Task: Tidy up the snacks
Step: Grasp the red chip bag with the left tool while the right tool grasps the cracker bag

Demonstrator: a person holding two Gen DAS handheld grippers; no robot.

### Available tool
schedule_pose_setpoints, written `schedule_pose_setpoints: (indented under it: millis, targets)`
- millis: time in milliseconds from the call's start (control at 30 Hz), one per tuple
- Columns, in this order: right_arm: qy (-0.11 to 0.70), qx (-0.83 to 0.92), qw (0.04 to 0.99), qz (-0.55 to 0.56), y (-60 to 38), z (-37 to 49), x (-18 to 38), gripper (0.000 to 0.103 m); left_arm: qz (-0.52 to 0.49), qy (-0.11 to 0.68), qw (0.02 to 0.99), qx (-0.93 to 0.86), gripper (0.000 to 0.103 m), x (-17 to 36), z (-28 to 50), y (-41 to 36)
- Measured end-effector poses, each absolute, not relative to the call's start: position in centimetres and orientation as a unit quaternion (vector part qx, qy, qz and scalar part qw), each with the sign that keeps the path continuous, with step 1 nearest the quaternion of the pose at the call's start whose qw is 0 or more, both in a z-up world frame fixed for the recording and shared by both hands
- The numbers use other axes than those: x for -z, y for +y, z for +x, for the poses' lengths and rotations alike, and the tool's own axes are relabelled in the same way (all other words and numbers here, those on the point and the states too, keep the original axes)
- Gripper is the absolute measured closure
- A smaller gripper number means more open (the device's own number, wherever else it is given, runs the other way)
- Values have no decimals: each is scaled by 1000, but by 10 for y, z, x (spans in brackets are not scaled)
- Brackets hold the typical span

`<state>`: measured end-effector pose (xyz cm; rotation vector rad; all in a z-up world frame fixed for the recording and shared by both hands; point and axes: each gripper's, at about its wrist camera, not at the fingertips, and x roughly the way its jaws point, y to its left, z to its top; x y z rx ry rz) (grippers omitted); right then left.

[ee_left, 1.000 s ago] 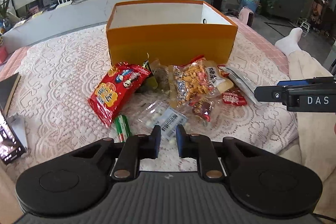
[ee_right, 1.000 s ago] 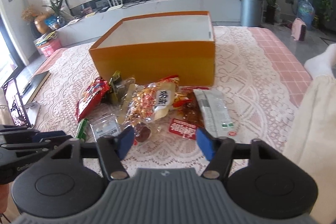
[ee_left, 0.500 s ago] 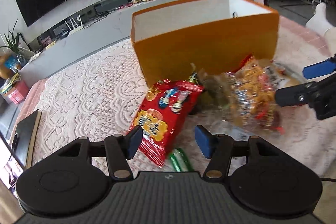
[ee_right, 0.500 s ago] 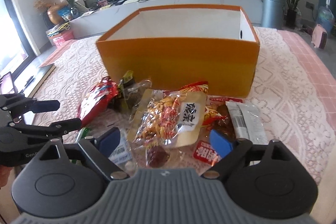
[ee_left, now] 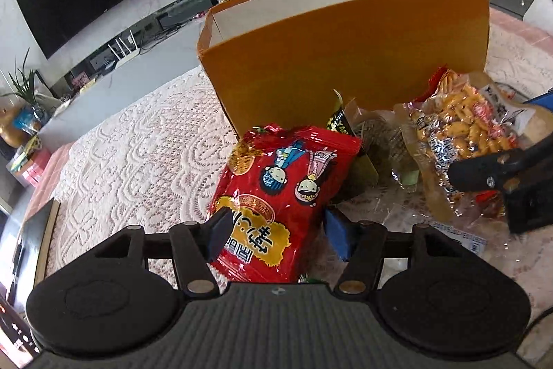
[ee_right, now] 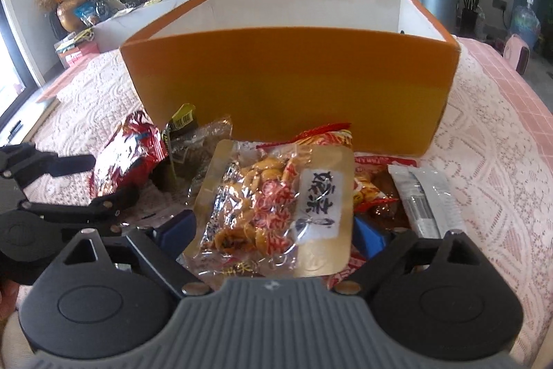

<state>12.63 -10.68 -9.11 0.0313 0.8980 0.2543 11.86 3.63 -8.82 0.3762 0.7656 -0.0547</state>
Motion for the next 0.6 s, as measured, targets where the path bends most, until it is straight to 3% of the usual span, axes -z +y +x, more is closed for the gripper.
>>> schedule_pose_setpoints:
  millis: [133, 233, 500, 533, 600]
  targets:
    - [440, -121, 890, 12, -102, 125, 98, 21, 204, 372, 905, 19, 31, 95, 120, 29]
    - [444, -124, 887, 13, -101, 124, 103, 34, 246, 363, 899, 14, 30, 104, 119, 22]
    - [432, -125, 893, 13, -106, 116, 95, 47, 239, 358, 903, 2, 30, 106, 122, 23]
    - [426, -125, 896, 12, -107, 114, 92, 51, 239, 357, 903, 1, 31, 105, 122, 24]
    - [415, -126, 901, 11, -108, 110, 86, 59, 244, 355, 902, -1, 43, 104, 122, 25]
